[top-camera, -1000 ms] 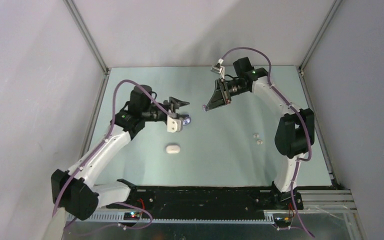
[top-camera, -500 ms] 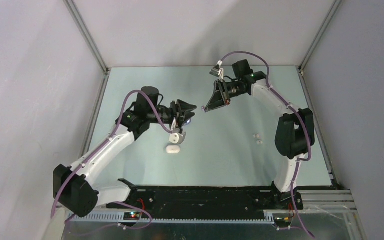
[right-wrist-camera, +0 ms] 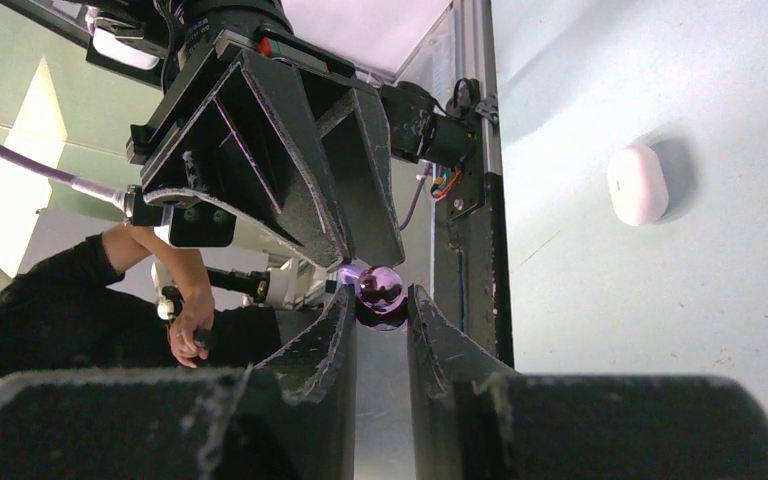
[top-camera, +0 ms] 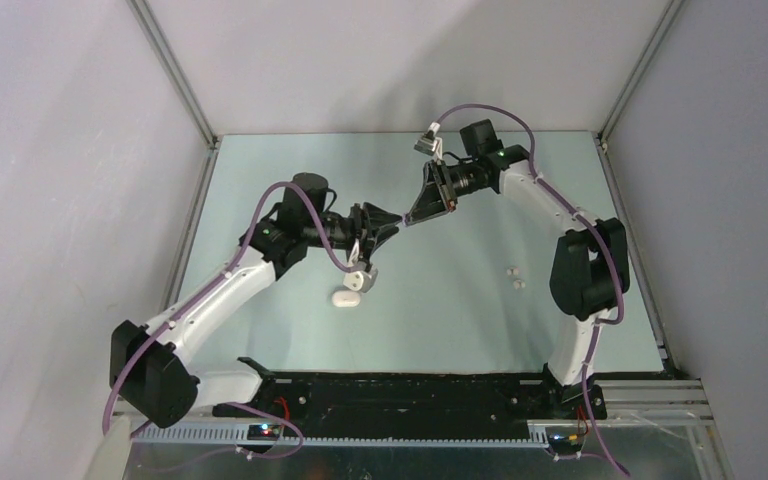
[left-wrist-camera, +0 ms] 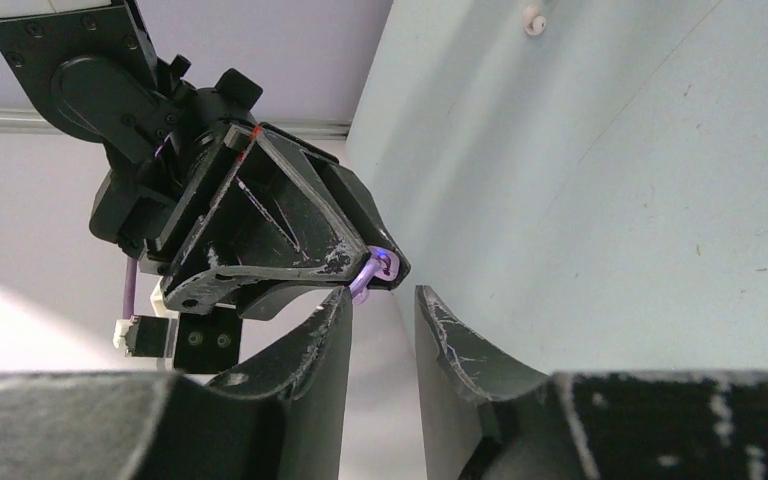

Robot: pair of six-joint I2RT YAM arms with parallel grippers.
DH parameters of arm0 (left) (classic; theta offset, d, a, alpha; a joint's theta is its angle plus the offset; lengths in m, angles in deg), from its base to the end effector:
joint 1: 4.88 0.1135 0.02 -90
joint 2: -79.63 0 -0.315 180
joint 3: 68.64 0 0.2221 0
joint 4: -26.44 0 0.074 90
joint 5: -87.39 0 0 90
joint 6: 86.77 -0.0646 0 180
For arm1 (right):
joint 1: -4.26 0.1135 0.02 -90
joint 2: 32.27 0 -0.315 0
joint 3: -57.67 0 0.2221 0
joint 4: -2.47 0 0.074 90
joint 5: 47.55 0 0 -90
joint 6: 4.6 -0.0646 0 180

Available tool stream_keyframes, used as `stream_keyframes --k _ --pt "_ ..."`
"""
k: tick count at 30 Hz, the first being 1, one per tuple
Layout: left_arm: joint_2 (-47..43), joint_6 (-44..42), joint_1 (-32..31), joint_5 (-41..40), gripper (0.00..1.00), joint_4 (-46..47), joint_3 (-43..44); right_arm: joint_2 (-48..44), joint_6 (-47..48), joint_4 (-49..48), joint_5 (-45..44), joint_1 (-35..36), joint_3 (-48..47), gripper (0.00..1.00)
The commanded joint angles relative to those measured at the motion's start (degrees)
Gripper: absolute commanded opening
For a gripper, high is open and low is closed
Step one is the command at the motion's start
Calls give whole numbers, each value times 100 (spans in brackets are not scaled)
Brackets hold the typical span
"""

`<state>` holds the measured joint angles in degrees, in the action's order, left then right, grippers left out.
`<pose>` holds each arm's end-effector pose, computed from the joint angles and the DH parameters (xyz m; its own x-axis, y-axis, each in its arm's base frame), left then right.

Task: Insert the wireless bluetooth earbuds into the charging case
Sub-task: Adjust the earbud.

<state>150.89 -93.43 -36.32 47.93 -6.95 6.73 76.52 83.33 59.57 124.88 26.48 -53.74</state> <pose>0.1793 -0.1681 0.3714 0.9483 0.1601 -0.2739 0.3094 -0.2755 0.9101 0.3380 0.2072 0.3547 -0.7740 -0.3111 -0.5515 -0.5554 -0.0847 0.8273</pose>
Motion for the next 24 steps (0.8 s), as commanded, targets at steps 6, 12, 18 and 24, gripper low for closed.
stream_keyframes --k 6,12,18,24 --pt "-114 -197 -174 80 32 478 105 -437 -137 -182 41 39 141 10" --pt "-313 18 -191 -217 26 896 -143 -479 -257 -279 45 34 218 9" --pt "-472 214 -195 -351 27 1035 -287 -471 -356 -371 49 31 223 9" --pt "-206 -327 -195 -39 30 412 59 -453 -384 -381 37 53 195 9"
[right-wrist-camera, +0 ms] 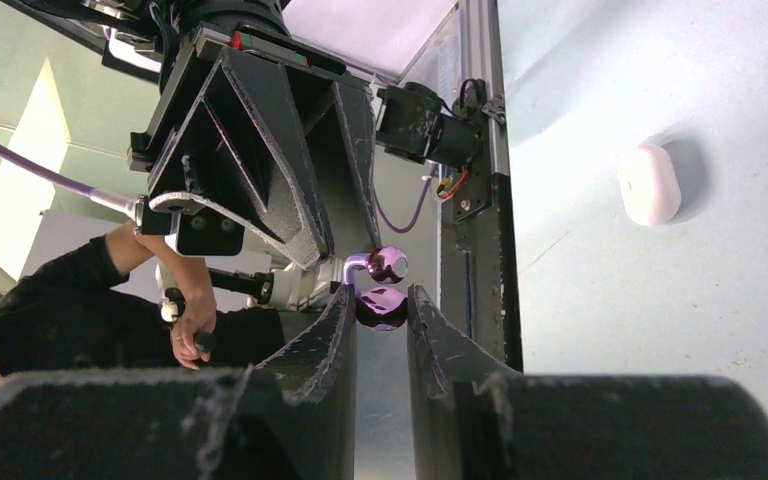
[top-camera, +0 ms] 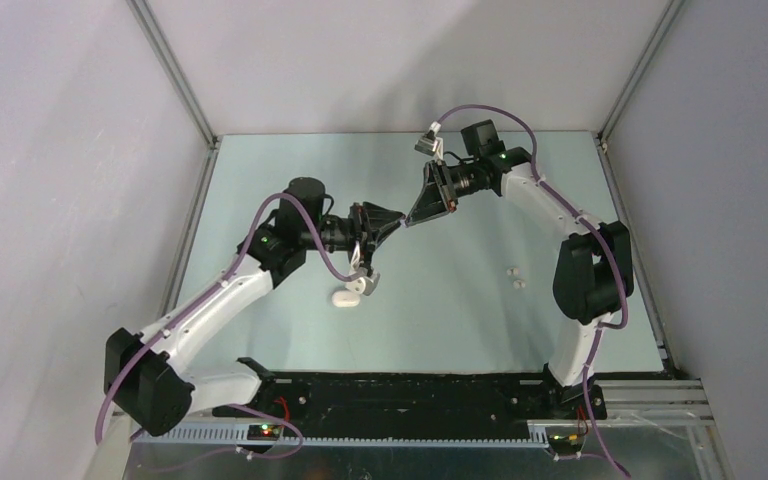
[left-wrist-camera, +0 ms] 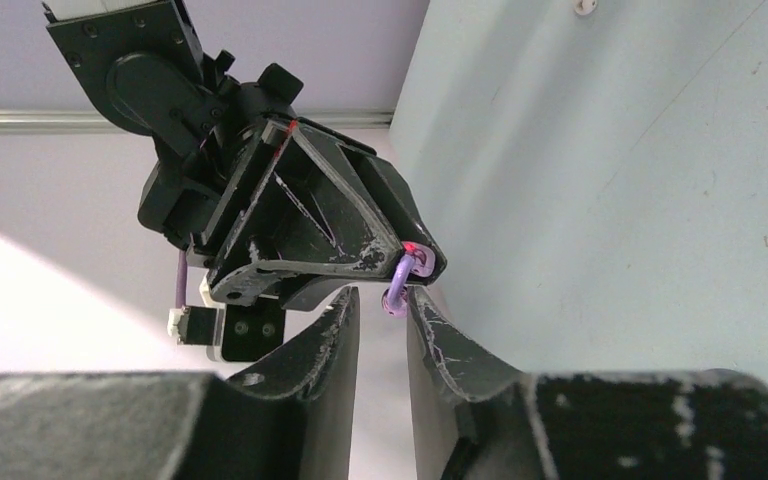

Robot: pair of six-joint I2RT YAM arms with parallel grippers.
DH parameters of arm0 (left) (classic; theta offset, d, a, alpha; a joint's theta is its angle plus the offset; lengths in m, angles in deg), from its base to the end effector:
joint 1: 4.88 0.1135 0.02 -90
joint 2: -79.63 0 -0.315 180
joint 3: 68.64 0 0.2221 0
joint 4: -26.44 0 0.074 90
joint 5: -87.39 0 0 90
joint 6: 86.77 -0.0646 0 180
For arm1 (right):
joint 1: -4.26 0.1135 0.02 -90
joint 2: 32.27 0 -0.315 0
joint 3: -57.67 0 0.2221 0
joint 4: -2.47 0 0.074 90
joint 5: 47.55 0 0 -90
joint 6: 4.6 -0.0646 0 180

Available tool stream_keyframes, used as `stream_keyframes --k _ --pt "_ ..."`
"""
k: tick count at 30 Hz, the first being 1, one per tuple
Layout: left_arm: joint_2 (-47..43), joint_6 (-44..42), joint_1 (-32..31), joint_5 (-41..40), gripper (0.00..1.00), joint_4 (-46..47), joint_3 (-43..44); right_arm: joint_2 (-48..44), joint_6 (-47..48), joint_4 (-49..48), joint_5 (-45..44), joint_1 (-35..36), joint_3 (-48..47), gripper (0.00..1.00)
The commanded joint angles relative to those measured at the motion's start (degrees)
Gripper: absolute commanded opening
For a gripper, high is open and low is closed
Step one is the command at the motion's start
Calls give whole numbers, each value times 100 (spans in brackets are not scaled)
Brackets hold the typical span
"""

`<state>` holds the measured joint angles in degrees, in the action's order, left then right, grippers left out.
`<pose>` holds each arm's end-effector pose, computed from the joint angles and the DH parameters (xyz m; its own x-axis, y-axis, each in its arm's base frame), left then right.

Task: Insert the wireless bluetooth earbuds into the charging case
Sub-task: Adjust the earbud.

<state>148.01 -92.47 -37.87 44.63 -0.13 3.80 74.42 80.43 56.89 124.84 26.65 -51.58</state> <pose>0.1707 -0.1674 0.3769 0.9658 0.1785 -0.1879 0.2263 -0.2273 0.9472 0.3300 0.2052 0.3602 -0.7779 -0.3081 -0.5477 -0.5511 -0.0844 0.8301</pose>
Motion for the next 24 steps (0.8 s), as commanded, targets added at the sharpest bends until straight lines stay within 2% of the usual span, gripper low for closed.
stream_keyframes --k 1,5,9,18,20,23,24 --pt "146 -476 -40 329 30 -355 446 -260 -94 -108 30 32 -14 9" --pt "273 -722 -40 360 29 -798 634 -289 -92 -99 10 28 6 9" --pt "319 -866 -63 378 25 -925 697 -305 -109 -120 -3 31 34 9" --pt "328 -846 -101 311 1 -963 705 -330 -125 -116 -46 13 61 9" --pt "310 -808 -102 275 0 -936 677 -328 -165 -151 -81 -4 59 11" --pt "249 -643 -106 157 0 -963 638 -339 -341 -414 -163 -127 -15 28" --pt "235 -485 -104 107 0 -988 627 -326 -361 -539 -166 -246 -97 30"
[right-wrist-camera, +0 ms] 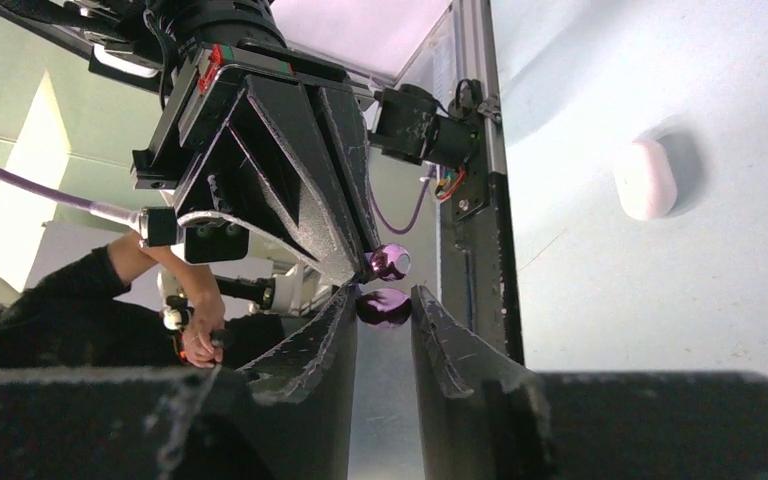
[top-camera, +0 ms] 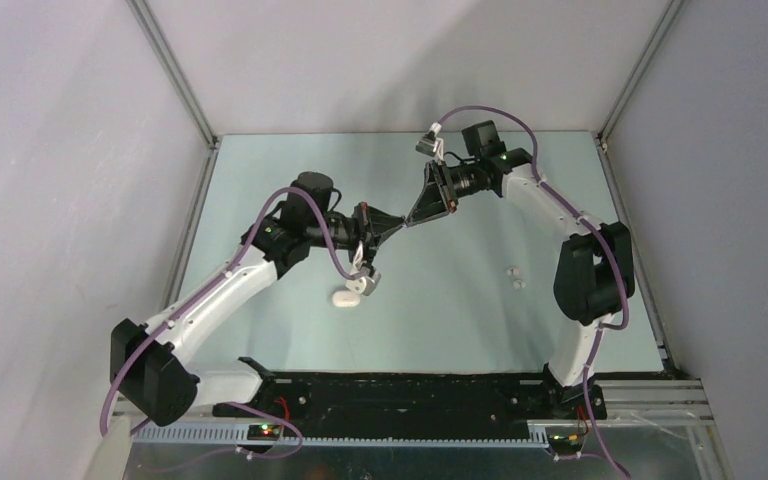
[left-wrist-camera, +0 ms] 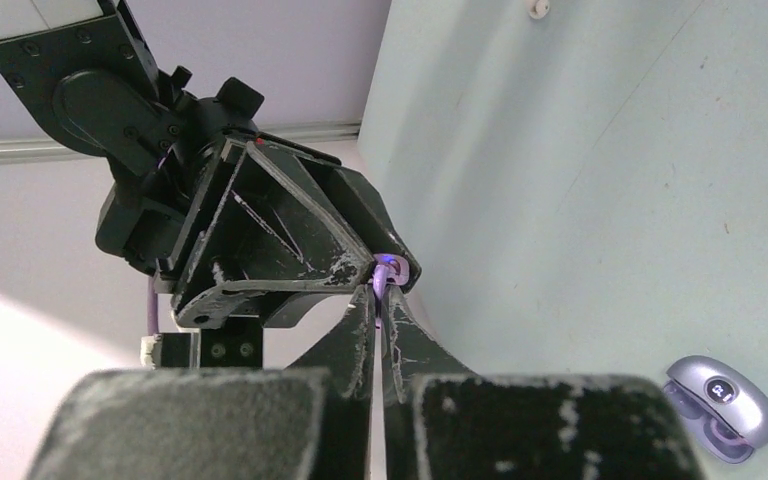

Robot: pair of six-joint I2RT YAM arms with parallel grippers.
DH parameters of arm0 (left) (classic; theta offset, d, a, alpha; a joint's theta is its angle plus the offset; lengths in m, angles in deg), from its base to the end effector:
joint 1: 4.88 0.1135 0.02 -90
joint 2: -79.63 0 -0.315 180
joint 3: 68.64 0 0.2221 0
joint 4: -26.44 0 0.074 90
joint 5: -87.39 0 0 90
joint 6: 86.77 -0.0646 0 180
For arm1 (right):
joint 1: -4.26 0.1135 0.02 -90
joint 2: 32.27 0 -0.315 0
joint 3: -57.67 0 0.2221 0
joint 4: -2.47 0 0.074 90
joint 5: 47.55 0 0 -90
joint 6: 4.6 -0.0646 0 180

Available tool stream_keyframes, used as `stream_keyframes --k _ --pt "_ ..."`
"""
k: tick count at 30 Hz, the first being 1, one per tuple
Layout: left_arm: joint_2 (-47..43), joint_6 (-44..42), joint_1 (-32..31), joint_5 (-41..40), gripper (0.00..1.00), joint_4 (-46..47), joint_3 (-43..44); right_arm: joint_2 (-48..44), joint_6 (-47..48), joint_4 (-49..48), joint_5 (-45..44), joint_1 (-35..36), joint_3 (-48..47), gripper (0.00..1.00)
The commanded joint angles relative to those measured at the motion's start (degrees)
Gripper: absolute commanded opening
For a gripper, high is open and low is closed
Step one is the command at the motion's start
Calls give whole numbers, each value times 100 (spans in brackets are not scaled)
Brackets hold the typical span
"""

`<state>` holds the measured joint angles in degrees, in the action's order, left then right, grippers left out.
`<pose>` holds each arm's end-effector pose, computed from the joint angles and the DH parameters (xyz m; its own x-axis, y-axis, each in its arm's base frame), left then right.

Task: Insert the wireless bluetooth earbuds into the charging case
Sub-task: Adjust the earbud.

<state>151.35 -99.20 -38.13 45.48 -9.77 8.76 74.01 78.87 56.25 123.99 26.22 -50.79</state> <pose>0.1770 -0.1735 0.3751 0.9726 0.1423 -0.1838 0.2206 -0.3166 0.9225 0.3305 0.2022 0.3589 -0.7932 -0.3018 -0.5290 -0.5381 -0.0594 0.8408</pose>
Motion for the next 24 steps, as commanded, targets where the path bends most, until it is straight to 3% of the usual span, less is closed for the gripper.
stream_keyframes --k 1,5,10,12,15,17,21,24 --pt "-144 298 -76 -102 0 -31 96 -253 -190 -474 -92 -271 -401 34" --pt "-323 1396 -65 -737 0 -23 -3 29 471 168 -362 -712 -1146 44" --pt "-331 4089 157 -1294 0 -107 223 319 2411 1376 -1430 -961 -1398 44" --pt "44 4925 349 -1320 0 -727 679 201 2856 1237 -1995 -924 -1065 42" --pt "530 6118 734 -987 0 -1749 1505 -173 3222 86 -2519 -882 -71 41" --pt "815 6900 1081 -717 0 -1922 1769 -207 3245 -533 -2703 -848 276 41" --pt "1005 8327 1787 -633 0 -1420 1643 365 3195 -847 -2939 -609 -53 40" --pt "911 8774 2052 -719 0 -1249 1473 1068 3005 -806 -2930 -333 -732 39"
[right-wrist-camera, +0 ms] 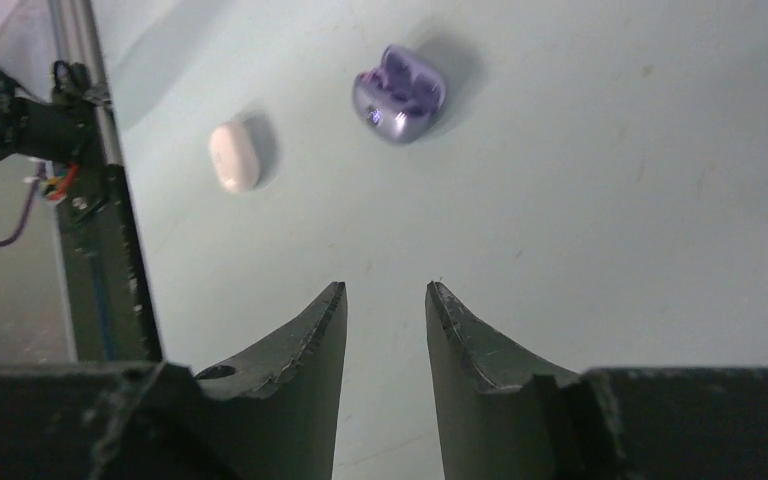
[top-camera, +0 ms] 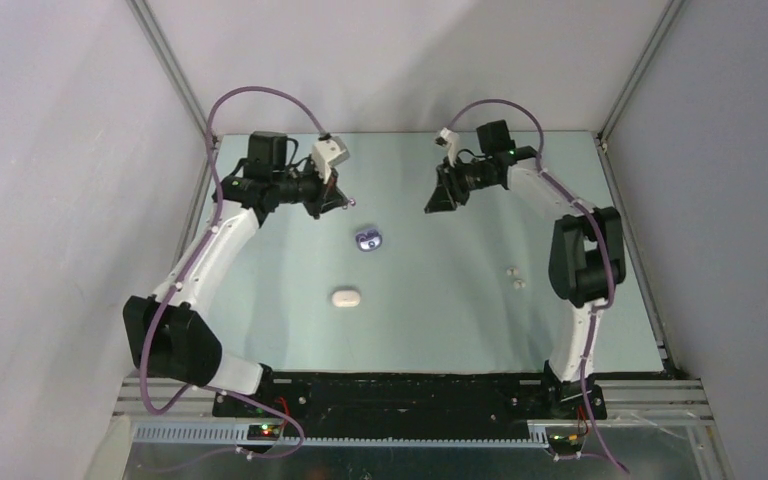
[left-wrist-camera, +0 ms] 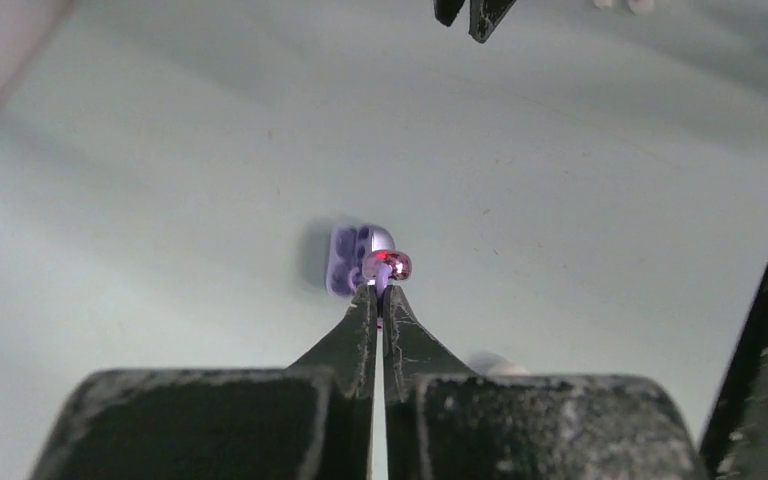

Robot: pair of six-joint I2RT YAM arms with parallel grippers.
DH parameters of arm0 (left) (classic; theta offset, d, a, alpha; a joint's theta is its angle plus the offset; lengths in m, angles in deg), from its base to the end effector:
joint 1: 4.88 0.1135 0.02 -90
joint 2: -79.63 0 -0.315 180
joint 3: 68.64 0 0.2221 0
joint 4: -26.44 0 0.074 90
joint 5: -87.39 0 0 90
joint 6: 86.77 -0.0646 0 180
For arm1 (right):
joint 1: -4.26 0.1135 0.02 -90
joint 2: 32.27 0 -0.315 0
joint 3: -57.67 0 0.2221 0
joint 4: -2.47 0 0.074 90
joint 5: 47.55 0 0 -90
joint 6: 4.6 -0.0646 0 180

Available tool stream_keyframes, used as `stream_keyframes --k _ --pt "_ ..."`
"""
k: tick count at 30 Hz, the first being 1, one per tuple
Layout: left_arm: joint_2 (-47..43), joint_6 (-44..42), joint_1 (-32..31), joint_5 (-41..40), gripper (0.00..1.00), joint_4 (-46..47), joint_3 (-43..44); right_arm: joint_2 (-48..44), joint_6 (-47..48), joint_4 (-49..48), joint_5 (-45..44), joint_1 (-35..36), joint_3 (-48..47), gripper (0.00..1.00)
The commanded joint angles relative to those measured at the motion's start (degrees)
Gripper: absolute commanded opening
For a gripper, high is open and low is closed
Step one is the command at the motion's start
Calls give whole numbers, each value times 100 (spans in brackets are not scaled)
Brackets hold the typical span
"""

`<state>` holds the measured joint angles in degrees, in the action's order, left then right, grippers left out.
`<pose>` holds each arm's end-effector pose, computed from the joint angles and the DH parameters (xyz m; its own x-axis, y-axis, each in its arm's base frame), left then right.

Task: Insert the wireless bluetooth earbuds into the charging case
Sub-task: Adjust the earbud, then pick up the charging case at the center of the board.

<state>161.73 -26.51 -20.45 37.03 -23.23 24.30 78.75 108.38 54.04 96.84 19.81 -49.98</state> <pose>0.2695 -0.1179 0.3897 -0.1844 0.4479 -0.8748 0.8948 0.4448 0.0391 0.3894 0.1629 0.3031 -0.4894 -0.3721 -0.7887 -0.8658 0.3155 0.3884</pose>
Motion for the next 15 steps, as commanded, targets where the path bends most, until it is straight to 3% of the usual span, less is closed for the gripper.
stream_keyframes --k 1,6,10,15 --pt "-148 1446 347 116 0 -14 -86 705 38 -581 -217 369 -918 39" --pt "-412 1315 571 372 0 -348 -390 1666 -536 -554 -629 857 -1745 36" --pt "-656 1606 822 635 0 -187 -816 2177 -1087 -995 -829 1064 -2125 37" --pt "-1131 1823 1000 630 0 16 -1241 2796 -1187 -817 -921 1269 -2856 40"
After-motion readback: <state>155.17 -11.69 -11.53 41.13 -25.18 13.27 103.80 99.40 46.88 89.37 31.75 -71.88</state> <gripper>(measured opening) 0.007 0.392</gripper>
